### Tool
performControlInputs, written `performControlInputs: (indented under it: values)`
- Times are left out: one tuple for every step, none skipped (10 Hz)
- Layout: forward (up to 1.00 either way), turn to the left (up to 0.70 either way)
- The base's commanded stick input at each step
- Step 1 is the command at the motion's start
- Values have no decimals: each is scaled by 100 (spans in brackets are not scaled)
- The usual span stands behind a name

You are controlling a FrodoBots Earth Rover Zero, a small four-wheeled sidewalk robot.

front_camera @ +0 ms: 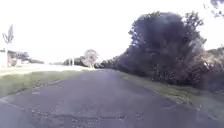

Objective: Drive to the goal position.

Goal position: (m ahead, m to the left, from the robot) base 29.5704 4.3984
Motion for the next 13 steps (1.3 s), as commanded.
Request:
performControlInputs:
  values:
    - [100,0]
    - [100,4]
    - [100,21]
    - [100,27]
    - [100,27]
    - [100,27]
    - [100,16]
    - [100,0]
    - [100,0]
    - [100,0]
    - [100,0]
    - [100,0]
    - [100,0]
